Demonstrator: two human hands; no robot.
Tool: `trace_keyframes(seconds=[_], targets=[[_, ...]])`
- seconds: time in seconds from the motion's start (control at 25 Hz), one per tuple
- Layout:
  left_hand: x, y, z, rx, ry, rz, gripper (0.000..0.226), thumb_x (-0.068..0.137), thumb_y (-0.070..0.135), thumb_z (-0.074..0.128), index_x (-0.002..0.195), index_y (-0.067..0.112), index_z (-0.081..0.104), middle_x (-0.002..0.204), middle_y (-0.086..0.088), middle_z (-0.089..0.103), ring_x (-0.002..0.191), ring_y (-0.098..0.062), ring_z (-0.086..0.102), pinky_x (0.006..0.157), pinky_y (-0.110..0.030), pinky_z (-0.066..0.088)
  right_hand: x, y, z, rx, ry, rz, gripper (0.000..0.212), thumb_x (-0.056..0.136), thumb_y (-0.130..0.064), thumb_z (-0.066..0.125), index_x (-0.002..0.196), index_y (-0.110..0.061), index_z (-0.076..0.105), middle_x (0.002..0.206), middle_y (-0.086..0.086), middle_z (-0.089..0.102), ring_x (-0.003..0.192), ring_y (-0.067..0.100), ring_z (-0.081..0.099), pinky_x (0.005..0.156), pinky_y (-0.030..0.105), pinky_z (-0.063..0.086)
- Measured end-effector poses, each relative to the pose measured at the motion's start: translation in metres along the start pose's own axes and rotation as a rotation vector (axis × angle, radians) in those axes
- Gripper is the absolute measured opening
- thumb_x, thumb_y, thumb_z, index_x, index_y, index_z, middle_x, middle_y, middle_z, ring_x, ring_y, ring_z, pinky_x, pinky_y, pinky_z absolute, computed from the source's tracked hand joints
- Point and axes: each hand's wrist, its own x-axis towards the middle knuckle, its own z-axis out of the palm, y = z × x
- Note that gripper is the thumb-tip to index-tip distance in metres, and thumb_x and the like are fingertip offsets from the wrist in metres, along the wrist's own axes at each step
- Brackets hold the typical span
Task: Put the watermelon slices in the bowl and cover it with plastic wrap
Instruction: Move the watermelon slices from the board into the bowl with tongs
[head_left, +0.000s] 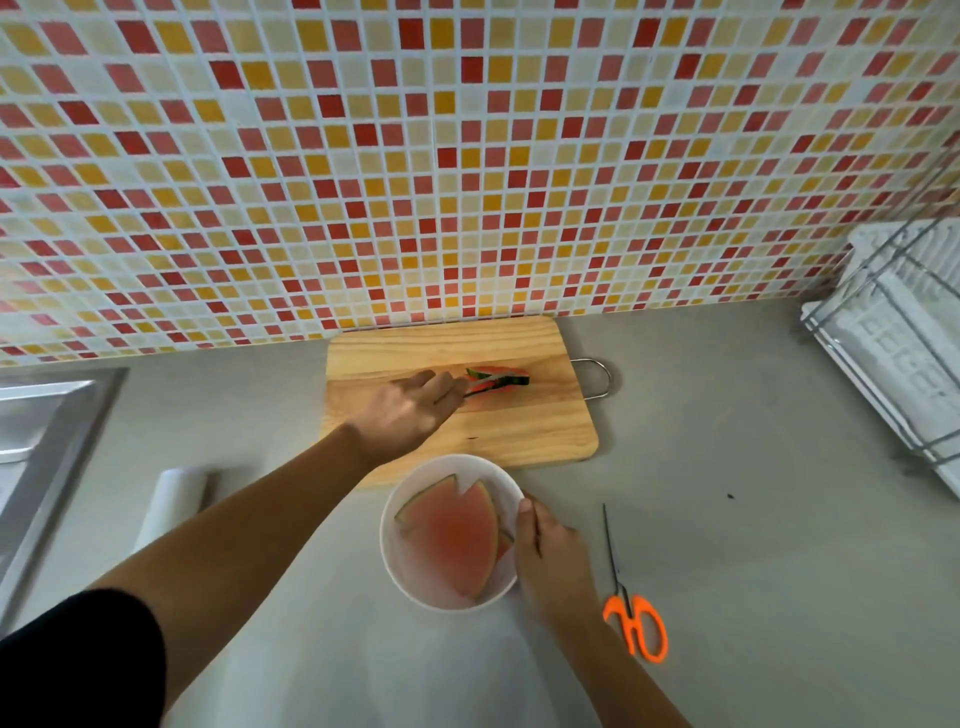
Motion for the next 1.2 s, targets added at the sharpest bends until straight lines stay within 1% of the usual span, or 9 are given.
trace_keyframes(seconds=[0.2, 0.36, 0.56, 0.64, 0.72, 0.8, 0.88, 1.08, 1.2], targets=[[-0.025, -0.001, -0.043, -0.004, 0.125, -0.051, 0.024, 0.084, 0.011, 0.07, 0.104, -0.002, 0.07, 0.068, -0.009, 0.061, 0.056, -0.024, 0.061, 0.039, -0.032, 0.049, 0.0, 0.001, 0.0, 0.028, 0.019, 0.012, 0.029, 0.097, -0.027, 0.039, 0.079, -0.012, 0.056, 0.07, 0.018, 0.065, 0.069, 0.036, 0.06, 0.056, 0.029, 0.025], [-0.061, 0.015, -0.088, -0.068, 0.206, -0.078, 0.031, 0.087, 0.013, 0.067, 0.113, -0.002, 0.061, 0.066, -0.009, 0.057, 0.055, -0.024, 0.057, 0.043, -0.033, 0.048, -0.001, 0.0, -0.001, 0.075, 0.014, 0.027, 0.031, 0.097, -0.028, 0.037, 0.075, -0.014, 0.054, 0.063, 0.013, 0.061, 0.068, 0.035, 0.059, 0.053, 0.031, 0.019], [-0.113, 0.056, -0.111, -0.137, 0.073, 0.057, 0.047, 0.077, 0.0, 0.071, 0.12, -0.005, 0.052, 0.063, -0.008, 0.059, 0.052, -0.021, 0.053, 0.044, -0.032, 0.046, 0.0, 0.002, 0.0, 0.076, 0.013, 0.045, 0.032, 0.097, -0.029, 0.036, 0.075, -0.014, 0.053, 0.062, 0.011, 0.06, 0.068, 0.034, 0.058, 0.053, 0.032, 0.019], [-0.122, 0.069, -0.108, -0.151, 0.044, 0.072, 0.044, 0.079, -0.001, 0.066, 0.12, -0.004, 0.051, 0.064, -0.007, 0.061, 0.053, -0.021, 0.055, 0.044, -0.031, 0.046, -0.001, 0.002, 0.0, 0.072, 0.024, 0.035, 0.032, 0.097, -0.028, 0.036, 0.076, -0.013, 0.054, 0.065, 0.014, 0.062, 0.069, 0.035, 0.057, 0.053, 0.032, 0.017], [-0.125, 0.078, -0.104, -0.155, 0.029, 0.063, 0.035, 0.086, 0.001, 0.057, 0.12, -0.002, 0.051, 0.065, -0.006, 0.061, 0.054, -0.02, 0.056, 0.045, -0.03, 0.047, -0.001, 0.0, 0.0, 0.08, 0.022, 0.038, 0.032, 0.097, -0.028, 0.036, 0.071, -0.015, 0.05, 0.061, 0.013, 0.06, 0.066, 0.035, 0.056, 0.052, 0.032, 0.015], [-0.128, 0.083, -0.104, -0.174, -0.002, 0.038, 0.034, 0.087, 0.006, 0.058, 0.121, 0.0, 0.051, 0.065, -0.005, 0.06, 0.054, -0.019, 0.055, 0.044, -0.03, 0.047, -0.001, -0.002, -0.001, 0.088, 0.01, 0.045, 0.034, 0.097, -0.027, 0.035, 0.064, -0.021, 0.042, 0.052, 0.003, 0.051, 0.059, 0.033, 0.051, 0.052, 0.033, 0.014], [-0.133, 0.082, -0.108, -0.203, -0.036, -0.005, 0.034, 0.087, 0.012, 0.061, 0.119, 0.001, 0.055, 0.064, -0.005, 0.057, 0.053, -0.019, 0.054, 0.041, -0.03, 0.047, -0.001, -0.002, 0.0, 0.084, -0.005, 0.055, 0.037, 0.097, -0.029, 0.034, 0.06, -0.025, 0.037, 0.048, -0.004, 0.044, 0.054, 0.026, 0.045, 0.052, 0.033, 0.017], [-0.141, 0.067, -0.126, -0.314, -0.09, -0.157, 0.035, 0.09, 0.025, 0.057, 0.111, -0.001, 0.067, 0.069, -0.006, 0.057, 0.054, -0.021, 0.055, 0.046, -0.029, 0.05, -0.001, 0.001, 0.001, 0.079, 0.019, 0.043, 0.035, 0.097, -0.029, 0.035, 0.063, -0.022, 0.042, 0.047, -0.005, 0.043, 0.047, 0.009, 0.043, 0.045, 0.023, 0.027], [-0.133, 0.056, -0.129, -0.401, -0.065, -0.288, 0.038, 0.089, 0.029, 0.059, 0.108, -0.002, 0.069, 0.068, -0.008, 0.059, 0.052, -0.023, 0.057, 0.051, -0.027, 0.051, -0.001, 0.001, 0.001, 0.086, 0.008, 0.043, 0.034, 0.097, -0.028, 0.035, 0.066, -0.018, 0.045, 0.047, -0.004, 0.044, 0.047, 0.008, 0.044, 0.044, 0.025, 0.027]])
